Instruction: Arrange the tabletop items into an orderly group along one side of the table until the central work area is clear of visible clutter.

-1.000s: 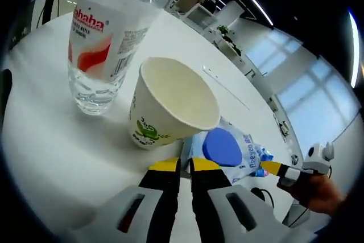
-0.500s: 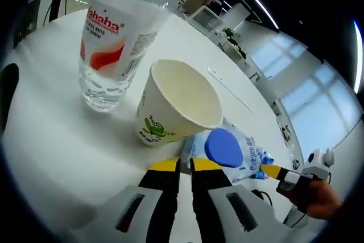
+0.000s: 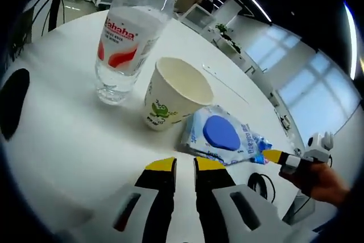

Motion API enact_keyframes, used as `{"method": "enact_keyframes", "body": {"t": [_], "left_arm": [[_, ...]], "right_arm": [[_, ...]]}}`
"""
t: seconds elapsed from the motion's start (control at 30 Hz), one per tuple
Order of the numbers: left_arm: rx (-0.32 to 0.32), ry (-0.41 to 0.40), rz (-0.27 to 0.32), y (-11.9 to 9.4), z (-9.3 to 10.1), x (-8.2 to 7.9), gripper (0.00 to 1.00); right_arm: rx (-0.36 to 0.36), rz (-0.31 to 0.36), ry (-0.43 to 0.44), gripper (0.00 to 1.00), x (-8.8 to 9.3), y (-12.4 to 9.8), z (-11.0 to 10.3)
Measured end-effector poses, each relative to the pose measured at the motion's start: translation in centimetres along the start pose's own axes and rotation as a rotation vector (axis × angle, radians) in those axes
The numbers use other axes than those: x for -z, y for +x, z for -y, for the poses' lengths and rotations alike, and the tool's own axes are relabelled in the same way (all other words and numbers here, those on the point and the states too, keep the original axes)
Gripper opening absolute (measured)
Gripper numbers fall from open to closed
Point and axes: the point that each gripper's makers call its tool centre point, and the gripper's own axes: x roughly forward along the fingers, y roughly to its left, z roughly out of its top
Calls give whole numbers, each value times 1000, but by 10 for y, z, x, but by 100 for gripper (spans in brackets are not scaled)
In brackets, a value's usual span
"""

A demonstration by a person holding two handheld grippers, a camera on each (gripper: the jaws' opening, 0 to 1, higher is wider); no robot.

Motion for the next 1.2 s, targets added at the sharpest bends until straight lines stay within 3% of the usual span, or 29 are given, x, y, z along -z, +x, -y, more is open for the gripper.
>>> {"method": "enact_keyframes", "body": {"t": [0.2,0.47,0.83,1.07,1.2], "left_arm": [[6,48,-6,-17,-6,9,11],[13,67,20,-37,-14,10,11],[9,145,14,-61,-29,18,12],[3,200,-6,-77,-39,26,13],[13,231,-5,-84,-38,27,15]], "right_arm": [[-12,9,-14,8,4,-9,-6],[-24,17,-49,10,15,-22,-13],[14,3,-70,13,48,-54,6],[96,-48,-197,21,75,-69,26],[137,-43,-215,23,78,-72,35]]}}
